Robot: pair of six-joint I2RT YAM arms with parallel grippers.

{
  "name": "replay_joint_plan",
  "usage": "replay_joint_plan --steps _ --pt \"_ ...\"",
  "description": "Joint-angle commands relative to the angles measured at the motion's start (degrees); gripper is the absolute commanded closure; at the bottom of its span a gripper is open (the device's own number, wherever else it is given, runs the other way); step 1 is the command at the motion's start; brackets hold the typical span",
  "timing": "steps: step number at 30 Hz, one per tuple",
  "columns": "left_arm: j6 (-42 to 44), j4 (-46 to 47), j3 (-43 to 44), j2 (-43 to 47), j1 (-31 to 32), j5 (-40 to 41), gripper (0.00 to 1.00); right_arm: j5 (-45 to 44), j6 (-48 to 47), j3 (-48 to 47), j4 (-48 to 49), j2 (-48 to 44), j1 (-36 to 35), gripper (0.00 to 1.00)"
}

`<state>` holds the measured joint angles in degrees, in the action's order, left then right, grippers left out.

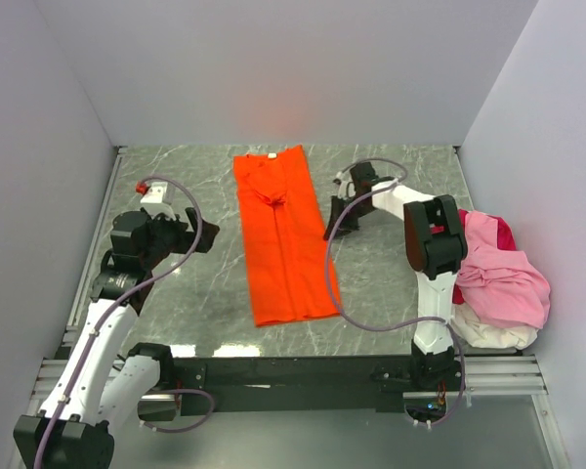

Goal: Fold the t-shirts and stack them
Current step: Fold the tshirt

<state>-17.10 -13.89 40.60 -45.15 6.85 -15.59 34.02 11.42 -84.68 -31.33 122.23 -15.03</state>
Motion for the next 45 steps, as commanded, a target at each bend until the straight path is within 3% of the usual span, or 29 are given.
replay_joint_plan --steps 1,3,5,8,14,19,23,29,30,31,32,33,34,36,41,45 --pt "2.25 6.24 -1.05 -0.64 0.18 -13.46 0.04 -4.31 -6.75 -2.50 -8.21 -2.00 3.42 1.00" --pt "2.51 8.08 -1.92 -0.82 1.14 -15.60 0.04 -4.40 -9.21 -4.17 -11.27 -2.09 4.74 0.99" --pt "2.78 9.14 -2.28 -1.08 2.89 -16.49 0.04 -4.05 -10.98 -6.79 -14.88 -1.48 5.53 0.89" --pt "5.23 9.67 -2.81 -1.70 8.86 -14.13 0.05 -4.92 -17.03 -6.29 -18.24 -4.00 5.54 0.81" --pt "9.45 9.50 -4.12 -4.07 23.72 -7.89 0.09 -8.97 -23.70 -0.84 -14.73 -15.79 5.62 0.76" --pt "13.32 9.23 -5.00 -6.09 38.12 0.55 0.10 0.76 -38.82 0.92 -19.11 -26.22 5.89 0.77" --pt "15.60 9.41 -4.30 -9.60 48.76 10.12 0.09 8.33 -51.54 8.38 -17.71 -36.78 6.06 0.73" --pt "19.29 9.85 -1.40 -18.21 62.65 21.30 0.11 12.65 -58.26 22.61 -4.84 -54.71 5.97 0.72" --pt "19.47 10.20 -1.31 -20.57 63.54 22.44 0.11 12.56 -58.18 25.16 -1.57 -57.26 5.97 0.65" --pt "19.48 10.55 -1.23 -21.64 64.33 23.76 0.11 12.74 -56.09 30.75 2.11 -62.42 6.06 0.46" --pt "19.74 10.90 -1.40 -22.52 65.91 24.73 0.12 13.43 -54.59 33.85 9.72 -64.91 5.97 0.34" --pt "19.74 11.25 -1.40 -24.36 66.53 25.52 0.12 14.66 -54.05 38.58 12.15 -68.58 5.97 0.16" --pt "19.74 11.51 -1.31 -25.16 67.06 26.22 0.12 15.98 -55.27 39.59 12.87 -69.49 5.97 0.10" --pt "19.74 11.52 -1.14 -27.00 68.56 27.72 0.12 19.05 -57.29 39.16 7.54 -67.76 5.71 0.07" --pt "18.51 13.18 -3.58 -27.63 69.96 29.65 0.12 20.48 -78.37 36.43 -10.65 -65.46 5.89 0.07" --pt "20.52 16.69 -5.17 -26.75 70.93 31.67 0.11 16.88 -96.03 43.09 -14.63 -68.00 5.80 0.06"
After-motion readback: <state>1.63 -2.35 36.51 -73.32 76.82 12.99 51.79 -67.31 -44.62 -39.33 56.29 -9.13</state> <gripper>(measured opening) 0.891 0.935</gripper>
